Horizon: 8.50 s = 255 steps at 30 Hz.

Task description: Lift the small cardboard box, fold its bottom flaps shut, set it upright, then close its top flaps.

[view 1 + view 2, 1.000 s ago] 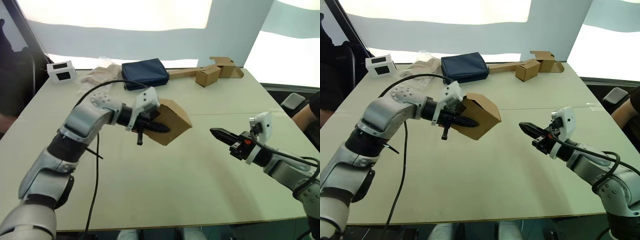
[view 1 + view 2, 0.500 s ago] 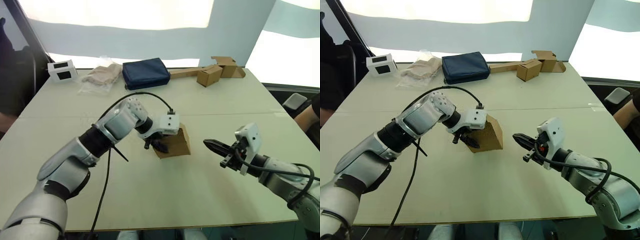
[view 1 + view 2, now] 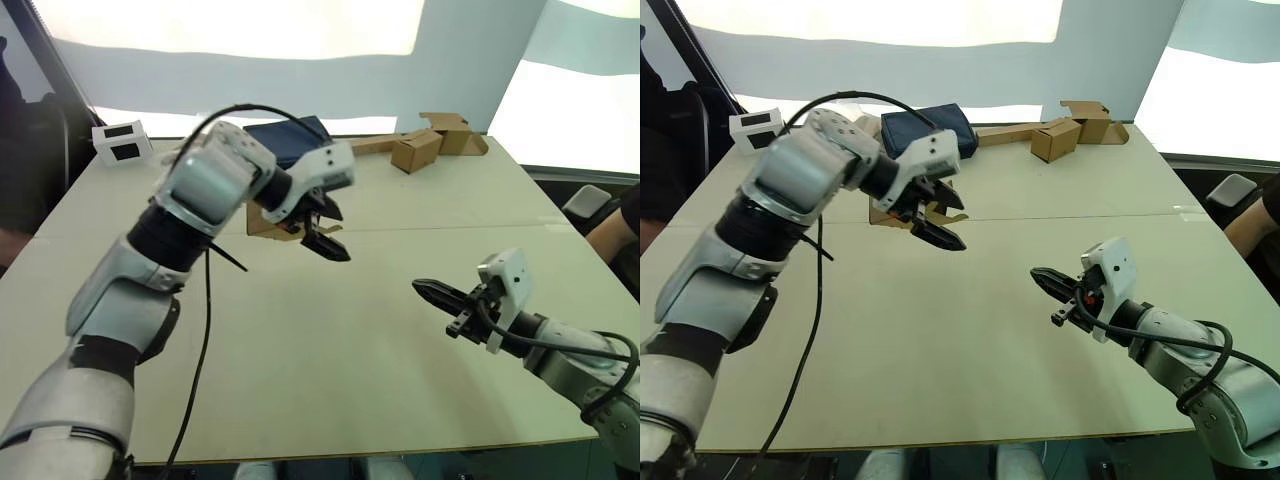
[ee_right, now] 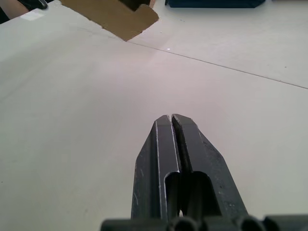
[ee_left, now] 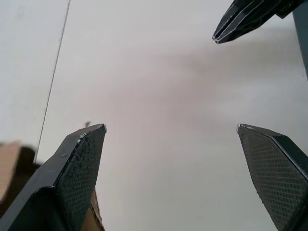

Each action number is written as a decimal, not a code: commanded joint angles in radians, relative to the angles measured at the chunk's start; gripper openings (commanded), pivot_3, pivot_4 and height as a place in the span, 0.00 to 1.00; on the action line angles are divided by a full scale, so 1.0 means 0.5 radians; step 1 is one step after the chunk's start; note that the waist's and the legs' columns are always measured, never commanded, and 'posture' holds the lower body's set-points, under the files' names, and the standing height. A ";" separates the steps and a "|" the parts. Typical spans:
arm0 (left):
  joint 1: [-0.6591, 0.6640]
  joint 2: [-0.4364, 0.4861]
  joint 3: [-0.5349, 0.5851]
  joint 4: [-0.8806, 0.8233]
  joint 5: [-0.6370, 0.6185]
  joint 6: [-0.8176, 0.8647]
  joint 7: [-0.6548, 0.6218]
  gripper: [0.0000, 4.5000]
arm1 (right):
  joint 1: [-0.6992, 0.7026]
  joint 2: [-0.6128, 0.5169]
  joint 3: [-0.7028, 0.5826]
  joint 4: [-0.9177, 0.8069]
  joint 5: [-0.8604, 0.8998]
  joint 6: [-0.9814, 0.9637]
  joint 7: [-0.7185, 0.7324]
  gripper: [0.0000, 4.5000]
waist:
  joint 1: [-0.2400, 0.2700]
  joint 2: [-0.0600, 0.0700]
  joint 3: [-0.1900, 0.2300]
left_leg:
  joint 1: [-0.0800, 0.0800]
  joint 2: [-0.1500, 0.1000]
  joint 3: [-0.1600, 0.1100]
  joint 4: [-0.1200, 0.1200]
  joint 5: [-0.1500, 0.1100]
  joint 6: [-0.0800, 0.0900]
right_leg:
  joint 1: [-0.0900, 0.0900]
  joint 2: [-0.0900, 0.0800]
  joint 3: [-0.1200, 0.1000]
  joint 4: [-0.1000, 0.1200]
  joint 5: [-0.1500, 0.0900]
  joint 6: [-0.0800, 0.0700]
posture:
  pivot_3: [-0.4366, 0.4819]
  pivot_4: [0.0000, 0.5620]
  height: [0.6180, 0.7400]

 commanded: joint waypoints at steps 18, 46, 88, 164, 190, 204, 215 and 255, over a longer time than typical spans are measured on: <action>0.306 0.207 0.788 0.373 -0.303 -0.334 0.322 0.91 | -0.468 0.174 0.242 0.197 -0.154 0.043 0.010 0.00 | -0.004 -0.001 0.000 | 0.004 -0.001 0.003 0.004 0.001 -0.001 | 0.001 -0.003 0.000 0.008 0.002 0.001 | 0.48 0.27 1.00; 0.233 -0.320 0.839 2.311 0.384 -2.231 1.241 0.00 | -1.127 1.011 0.920 1.354 -1.206 -0.264 -0.370 0.00 | 0.003 -0.004 -0.001 | 0.000 -0.003 0.008 0.005 0.003 -0.004 | -0.008 -0.006 -0.005 0.029 0.003 0.003 | 0.48 0.27 1.00; 0.815 -0.364 0.641 0.931 0.208 -1.330 -0.315 0.00 | -0.823 0.777 0.585 0.609 -1.095 0.561 -0.164 0.00 | 0.000 -0.003 -0.001 | 0.001 -0.002 0.005 0.004 0.003 -0.005 | -0.008 -0.005 -0.004 0.030 0.002 0.002 | 0.48 0.27 1.00; 1.370 -0.075 0.680 -0.068 -0.306 -1.008 0.315 0.00 | -0.781 0.695 0.146 0.869 -0.152 0.028 0.533 0.00 | 0.008 -0.002 -0.003 | 0.032 0.000 0.002 0.002 0.003 -0.005 | 0.023 -0.008 -0.002 0.026 -0.001 -0.004 | 0.48 0.27 1.00; 1.382 -0.117 0.643 0.075 -0.302 -1.087 0.406 0.00 | -0.822 0.709 0.483 1.247 -0.525 -0.204 0.706 0.00 | 0.005 -0.001 -0.002 | 0.014 -0.001 0.004 0.002 0.003 -0.005 | 0.004 -0.006 0.000 0.025 0.001 0.001 | 0.48 0.27 1.00; 1.431 -0.091 0.450 0.120 -0.038 -1.354 0.316 0.00 | -0.760 0.645 0.663 1.183 -0.801 -0.372 0.736 0.00 | 0.006 -0.001 -0.004 | 0.021 -0.001 0.005 0.003 0.003 -0.006 | 0.010 -0.006 0.000 0.025 -0.001 -0.004 | 0.48 0.27 1.00; 1.354 -0.132 0.533 0.129 -0.104 -1.327 0.355 0.00 | -0.784 0.565 0.768 1.014 -0.984 -0.457 0.716 0.00 | 0.006 0.001 -0.006 | 0.023 -0.001 0.005 0.002 0.003 -0.006 | 0.011 -0.006 0.000 0.025 -0.002 -0.005 | 0.48 0.27 1.00; 1.053 -0.068 0.835 0.204 -0.383 -1.113 0.443 0.00 | -0.878 0.365 0.284 0.269 -0.285 0.171 0.697 0.00 | 0.012 0.000 -0.002 | 0.004 -0.002 -0.002 0.003 0.004 -0.006 | -0.003 -0.007 -0.006 0.023 0.001 0.000 | 0.48 0.27 1.00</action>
